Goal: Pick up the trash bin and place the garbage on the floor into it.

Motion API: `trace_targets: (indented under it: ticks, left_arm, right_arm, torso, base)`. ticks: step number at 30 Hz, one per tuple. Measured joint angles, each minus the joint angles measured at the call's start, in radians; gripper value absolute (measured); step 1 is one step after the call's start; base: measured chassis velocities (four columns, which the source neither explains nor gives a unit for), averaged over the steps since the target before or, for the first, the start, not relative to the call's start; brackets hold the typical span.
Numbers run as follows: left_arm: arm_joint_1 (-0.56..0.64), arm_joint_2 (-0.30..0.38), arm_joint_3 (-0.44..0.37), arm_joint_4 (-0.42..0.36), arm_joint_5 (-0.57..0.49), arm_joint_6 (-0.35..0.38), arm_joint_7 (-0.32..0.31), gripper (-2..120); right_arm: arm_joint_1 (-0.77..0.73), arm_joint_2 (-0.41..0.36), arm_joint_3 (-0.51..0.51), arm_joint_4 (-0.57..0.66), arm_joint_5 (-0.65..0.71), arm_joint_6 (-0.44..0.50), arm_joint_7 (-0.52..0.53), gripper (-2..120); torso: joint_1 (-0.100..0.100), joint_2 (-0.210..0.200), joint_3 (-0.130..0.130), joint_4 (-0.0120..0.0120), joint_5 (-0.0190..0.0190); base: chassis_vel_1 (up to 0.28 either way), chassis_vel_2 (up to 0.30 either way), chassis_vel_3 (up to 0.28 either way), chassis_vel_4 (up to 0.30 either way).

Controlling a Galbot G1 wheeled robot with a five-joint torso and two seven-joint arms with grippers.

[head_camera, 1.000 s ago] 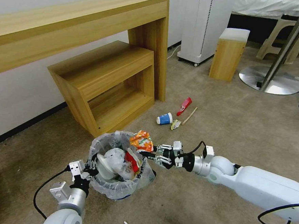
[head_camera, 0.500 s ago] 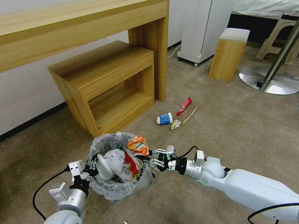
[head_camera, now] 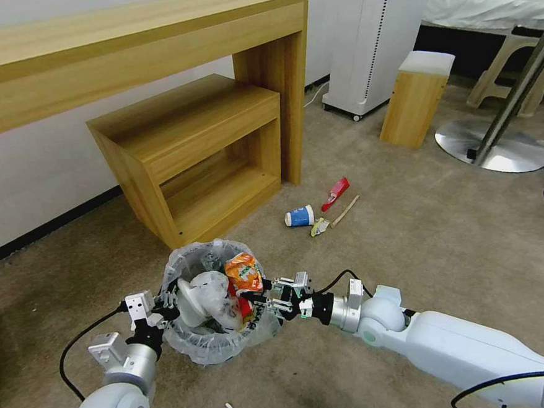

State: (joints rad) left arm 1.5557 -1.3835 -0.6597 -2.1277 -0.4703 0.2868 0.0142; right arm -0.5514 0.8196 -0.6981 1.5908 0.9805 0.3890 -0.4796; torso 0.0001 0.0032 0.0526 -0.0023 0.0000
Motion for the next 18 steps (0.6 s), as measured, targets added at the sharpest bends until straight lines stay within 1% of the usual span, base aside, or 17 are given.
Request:
trace_targets:
  ticks: [3, 4, 5, 7, 8, 9, 10, 11, 13, 14, 16, 17, 18]
  left_arm:
    - [-0.002, 0.0, -0.002, 0.005, 0.0, 0.0, 0.0, 2]
    - [-0.002, 0.0, -0.002, 0.005, 0.0, 0.0, 0.0, 2]
    - [-0.003, 0.0, -0.003, 0.009, -0.001, 0.0, 0.001, 2]
    - [-0.004, 0.0, -0.005, 0.018, -0.002, -0.001, 0.001, 2]
    - [-0.004, 0.0, -0.005, 0.018, -0.002, -0.001, 0.001, 2]
    - [-0.004, 0.0, -0.006, 0.024, -0.001, -0.004, 0.001, 2]
    - [-0.004, -0.001, -0.006, 0.03, 0.001, -0.006, 0.001, 2]
    - [-0.004, -0.001, -0.006, 0.03, 0.001, -0.006, 0.001, 2]
    - [-0.006, -0.003, -0.007, 0.039, 0.002, -0.01, 0.002, 2]
    - [-0.006, -0.003, -0.007, 0.039, 0.002, -0.01, 0.002, 2]
    - [-0.008, -0.002, -0.011, 0.043, 0.002, -0.012, 0.002, 2]
    - [-0.008, -0.002, -0.011, 0.043, 0.002, -0.012, 0.002, 2]
    - [-0.008, 0.0, -0.012, 0.044, 0.002, -0.013, 0.002, 2]
  right_arm:
    - [-0.014, -0.018, 0.027, 0.03, -0.001, -0.007, 0.007, 72]
    - [-0.014, -0.018, 0.027, 0.03, -0.001, -0.007, 0.007, 72]
    - [-0.02, -0.027, 0.039, 0.042, -0.002, -0.007, 0.009, 78]
    - [-0.039, -0.039, 0.076, 0.071, -0.003, -0.007, 0.03, 86]
    - [-0.039, -0.039, 0.076, 0.071, -0.003, -0.007, 0.03, 86]
    - [-0.055, -0.045, 0.11, 0.09, -0.003, -0.008, 0.046, 90]
    - [-0.073, -0.05, 0.149, 0.107, -0.002, -0.008, 0.063, 96]
    - [-0.073, -0.05, 0.149, 0.107, -0.002, -0.008, 0.063, 96]
    - [-0.116, -0.061, 0.243, 0.135, -0.003, -0.009, 0.086, 100]
    - [-0.116, -0.061, 0.243, 0.135, -0.003, -0.009, 0.086, 100]
    - [-0.17, -0.085, 0.356, 0.159, -0.003, -0.018, 0.116, 100]
    - [-0.17, -0.085, 0.356, 0.159, -0.003, -0.018, 0.116, 100]
    - [-0.191, -0.098, 0.396, 0.163, -0.003, -0.02, 0.131, 100]
  torso:
    - [0.0, 0.0, 0.0, 0.0, -0.0001]
    - [0.0, 0.0, 0.0, 0.0, -0.0001]
    - [0.0, 0.0, 0.0, 0.0, 0.0]
    - [0.0, 0.0, 0.0, 0.0, -0.0001]
    - [0.0, 0.0, 0.0, 0.0, -0.0001]
    - [0.0, 0.0, 0.0, 0.0001, 0.0001]
    - [0.0, 0.0, 0.0, 0.0001, -0.0002]
    - [0.0, 0.0, 0.0, 0.0001, -0.0002]
    - [0.0, 0.0, 0.0, 0.0001, 0.0002]
    - [0.0, 0.0, 0.0, 0.0001, 0.0002]
    - [0.0, 0.0, 0.0, 0.0, 0.0]
    - [0.0, 0.0, 0.0, 0.0, 0.0]
    - [0.0, 0.0, 0.0, 0.0, 0.0001]
  base:
    - [0.0, 0.0, 0.0, 0.0]
    - [0.0, 0.0, 0.0, 0.0]
    - [0.0, 0.0, 0.0, 0.0]
    - [0.0, 0.0, 0.0, 0.0]
    - [0.0, 0.0, 0.0, 0.0]
    - [0.0, 0.0, 0.0, 0.0]
    - [0.0, 0.0, 0.0, 0.0]
    - [0.0, 0.0, 0.0, 0.0]
    - [0.0, 0.0, 0.0, 0.0]
    - [0.0, 0.0, 0.0, 0.0]
    - [0.0, 0.0, 0.0, 0.0]
    - [0.0, 0.0, 0.0, 0.0]
    - [0.0, 0.0, 0.0, 0.0]
